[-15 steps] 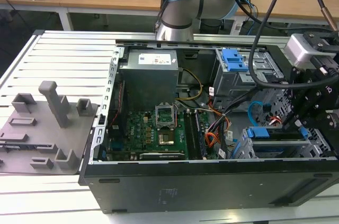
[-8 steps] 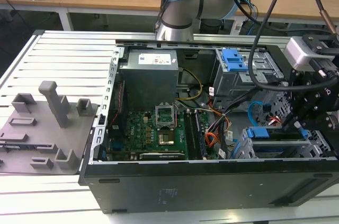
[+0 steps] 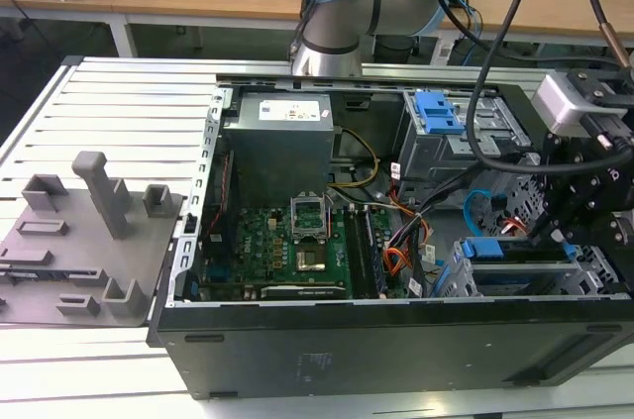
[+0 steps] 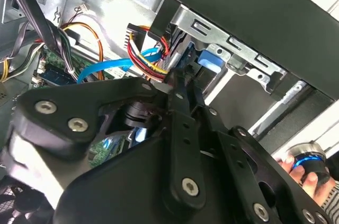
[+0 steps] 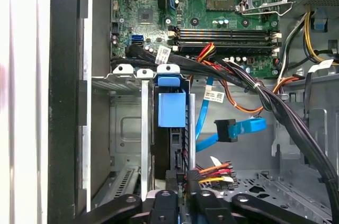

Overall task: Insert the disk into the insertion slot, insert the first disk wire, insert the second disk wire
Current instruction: 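Insert the first disk wire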

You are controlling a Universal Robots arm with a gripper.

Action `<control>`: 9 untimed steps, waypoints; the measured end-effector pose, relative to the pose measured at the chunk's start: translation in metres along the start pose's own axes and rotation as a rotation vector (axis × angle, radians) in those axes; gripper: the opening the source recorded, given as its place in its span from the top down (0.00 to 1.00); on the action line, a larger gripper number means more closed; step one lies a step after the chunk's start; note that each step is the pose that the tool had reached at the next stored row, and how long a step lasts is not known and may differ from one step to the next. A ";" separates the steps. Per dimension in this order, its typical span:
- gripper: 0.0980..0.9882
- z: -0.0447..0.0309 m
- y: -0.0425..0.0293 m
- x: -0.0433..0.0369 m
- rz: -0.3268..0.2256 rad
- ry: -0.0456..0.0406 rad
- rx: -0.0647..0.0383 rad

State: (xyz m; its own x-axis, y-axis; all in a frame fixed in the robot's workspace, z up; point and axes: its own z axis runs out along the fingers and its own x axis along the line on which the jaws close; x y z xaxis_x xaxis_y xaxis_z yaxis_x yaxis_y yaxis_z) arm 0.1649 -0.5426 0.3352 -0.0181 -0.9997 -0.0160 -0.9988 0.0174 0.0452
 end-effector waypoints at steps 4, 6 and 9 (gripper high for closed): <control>0.83 -0.0025 0.0001 0.0000 0.000 0.0011 0.000; 0.83 -0.0159 0.0007 -0.0003 0.000 0.0010 0.000; 0.85 -0.0308 0.0014 -0.0014 0.000 0.0013 0.000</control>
State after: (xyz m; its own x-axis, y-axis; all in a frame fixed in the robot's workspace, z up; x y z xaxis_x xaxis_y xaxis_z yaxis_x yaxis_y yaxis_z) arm 0.1649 -0.5417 0.3660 -0.0181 -0.9997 -0.0148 -0.9988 0.0174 0.0447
